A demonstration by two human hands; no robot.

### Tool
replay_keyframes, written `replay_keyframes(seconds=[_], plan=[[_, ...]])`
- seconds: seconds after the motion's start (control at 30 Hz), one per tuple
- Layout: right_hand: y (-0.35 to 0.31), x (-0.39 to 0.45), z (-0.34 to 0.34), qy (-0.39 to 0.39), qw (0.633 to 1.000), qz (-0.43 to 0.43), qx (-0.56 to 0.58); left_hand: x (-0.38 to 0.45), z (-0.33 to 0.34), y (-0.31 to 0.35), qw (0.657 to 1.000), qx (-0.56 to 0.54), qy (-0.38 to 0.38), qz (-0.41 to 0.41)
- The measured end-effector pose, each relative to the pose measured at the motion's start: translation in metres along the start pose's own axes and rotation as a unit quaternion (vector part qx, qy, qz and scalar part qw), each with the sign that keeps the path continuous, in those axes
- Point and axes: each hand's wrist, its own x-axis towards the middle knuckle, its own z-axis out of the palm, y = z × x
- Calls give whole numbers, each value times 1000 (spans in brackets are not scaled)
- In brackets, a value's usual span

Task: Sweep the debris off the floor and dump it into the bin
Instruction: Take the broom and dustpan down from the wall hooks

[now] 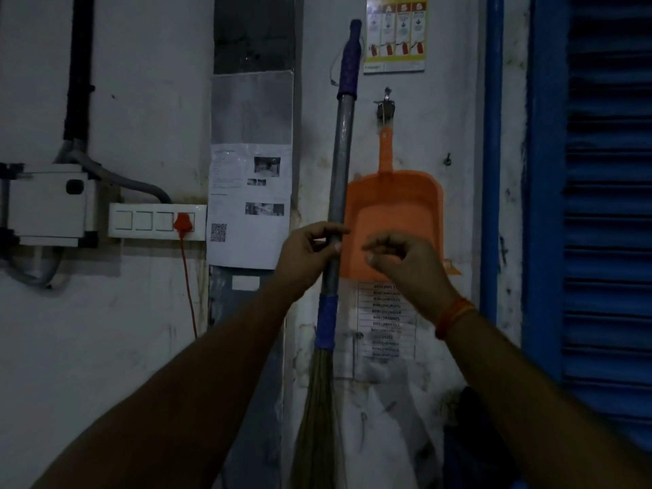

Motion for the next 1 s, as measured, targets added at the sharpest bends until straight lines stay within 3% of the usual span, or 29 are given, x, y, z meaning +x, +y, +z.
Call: replay_keyframes(seconds=[0.1,0.23,0.5,0.73,1.0], plan=[[19,-25,23,-71,997,41,3,-6,-7,11,1000,1,2,7],[23,-40,47,-132,990,7,-40,-12,-11,22,1000,-10,-6,11],[3,-57,65,-101,992,42,-64,-37,-14,43,999,-34,-24,-3],[-30,-71,39,-37,997,41,-54,-100,-32,71,993,-61,-36,-96],[-77,-111,-14,8,998,54,-9,-192,7,99,951,28,-230,-205]])
